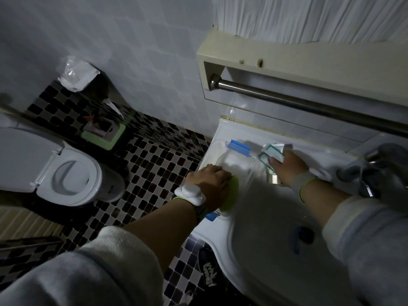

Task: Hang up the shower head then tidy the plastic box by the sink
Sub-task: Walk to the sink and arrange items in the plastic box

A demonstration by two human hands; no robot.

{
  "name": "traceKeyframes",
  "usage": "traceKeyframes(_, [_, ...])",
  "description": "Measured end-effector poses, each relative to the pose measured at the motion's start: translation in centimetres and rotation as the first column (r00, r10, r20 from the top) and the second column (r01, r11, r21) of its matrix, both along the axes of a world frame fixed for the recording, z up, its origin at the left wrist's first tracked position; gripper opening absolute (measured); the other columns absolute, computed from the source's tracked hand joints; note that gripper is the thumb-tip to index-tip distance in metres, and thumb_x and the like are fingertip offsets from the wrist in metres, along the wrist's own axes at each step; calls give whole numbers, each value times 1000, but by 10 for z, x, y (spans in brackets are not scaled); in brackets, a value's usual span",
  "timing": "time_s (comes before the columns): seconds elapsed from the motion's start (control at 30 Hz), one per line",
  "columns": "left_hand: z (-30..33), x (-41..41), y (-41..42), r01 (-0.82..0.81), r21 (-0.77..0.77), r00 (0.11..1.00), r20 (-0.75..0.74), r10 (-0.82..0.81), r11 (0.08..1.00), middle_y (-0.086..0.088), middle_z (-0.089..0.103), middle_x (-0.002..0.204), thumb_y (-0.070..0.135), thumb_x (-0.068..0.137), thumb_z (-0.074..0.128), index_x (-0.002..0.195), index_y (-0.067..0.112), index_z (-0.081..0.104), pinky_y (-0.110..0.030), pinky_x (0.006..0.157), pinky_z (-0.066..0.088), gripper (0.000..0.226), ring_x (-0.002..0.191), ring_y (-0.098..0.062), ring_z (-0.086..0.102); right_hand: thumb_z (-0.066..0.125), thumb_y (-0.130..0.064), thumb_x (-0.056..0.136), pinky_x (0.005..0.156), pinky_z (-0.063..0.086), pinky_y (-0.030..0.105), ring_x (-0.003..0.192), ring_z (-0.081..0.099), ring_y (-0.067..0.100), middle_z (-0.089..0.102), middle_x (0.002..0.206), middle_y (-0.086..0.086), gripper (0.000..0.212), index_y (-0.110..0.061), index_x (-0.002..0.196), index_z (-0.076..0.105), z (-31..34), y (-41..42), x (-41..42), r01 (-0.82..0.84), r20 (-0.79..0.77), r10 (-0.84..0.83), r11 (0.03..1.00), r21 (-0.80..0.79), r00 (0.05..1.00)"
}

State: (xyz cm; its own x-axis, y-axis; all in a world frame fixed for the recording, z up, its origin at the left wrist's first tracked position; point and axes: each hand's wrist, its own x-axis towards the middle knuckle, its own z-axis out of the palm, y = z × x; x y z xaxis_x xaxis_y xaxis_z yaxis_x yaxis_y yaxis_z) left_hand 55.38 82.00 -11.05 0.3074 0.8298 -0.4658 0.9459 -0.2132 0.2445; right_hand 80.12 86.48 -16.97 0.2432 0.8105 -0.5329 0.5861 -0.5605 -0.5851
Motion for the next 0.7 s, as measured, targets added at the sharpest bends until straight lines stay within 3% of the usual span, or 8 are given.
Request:
traceKeyframes(0.07, [0,0,-1,3,-1,1000,-7,-3,1000,7,44,148,49,96,45,140,40,43,-50,108,38,45,136,-25,42,51,-42,96,59,62,45,83,68,31,64,101,9,30,-22,117,55,7,-3,-8,206,-297,-234,971,-122,926])
traceKeyframes(0.13, [1,1,0,9,0,1000,-11,-9,1000,7,44,147,50,95,44,139,41,44,-53,108,37,45,135,-25,42,49,-42,98,60,61,44,81,66,28,62,100,7,26,-24,116,54,14,-3,-13,306,-420,-353,936,-177,836])
traceKeyframes(0.3, [7,6,8,-51,-53,998,25,52,997,5,60,128,63,90,41,127,39,54,-61,105,39,46,121,-26,56,51,-29,98,64,61,44,84,61,24,58,100,3,20,-23,117,53,35,6,-20,429,-524,-390,902,-53,757])
traceKeyframes(0.4, [24,16,20,-181,-59,983,27,183,982,2,57,132,63,89,46,131,36,52,-52,105,42,50,123,-27,52,57,-31,94,56,60,35,90,63,21,60,110,2,28,-23,120,54,45,7,-23,407,-495,-300,905,122,815])
traceKeyframes(0.47, [31,23,24,-256,36,963,99,251,966,2,56,135,67,87,43,131,35,53,-47,100,47,55,120,-26,54,62,-35,90,52,56,31,91,65,21,64,111,1,33,-27,122,53,53,5,-28,355,-469,-224,910,212,854])
traceKeyframes(0.5, [36,26,25,-308,54,938,184,293,950,2,59,132,70,86,39,129,35,54,-47,96,50,58,115,-26,58,63,-36,89,52,55,30,90,66,21,65,110,0,35,-30,122,54,58,4,-33,310,-456,-176,920,238,872])
traceKeyframes(0.57, [42,35,27,-446,-95,799,408,443,890,0,65,125,71,85,38,128,32,56,-46,90,55,61,100,-27,67,63,-36,89,52,56,32,88,67,20,66,107,0,30,-34,118,57,66,1,-44,221,-445,-77,934,281,892])
traceKeyframes(0.7, [49,49,31,-552,-369,506,565,652,748,-6,71,108,67,82,40,114,25,60,-50,89,56,56,96,-31,69,57,-29,95,63,62,39,86,68,17,69,98,-5,21,-37,114,63,82,-11,-67,118,-428,53,925,362,902])
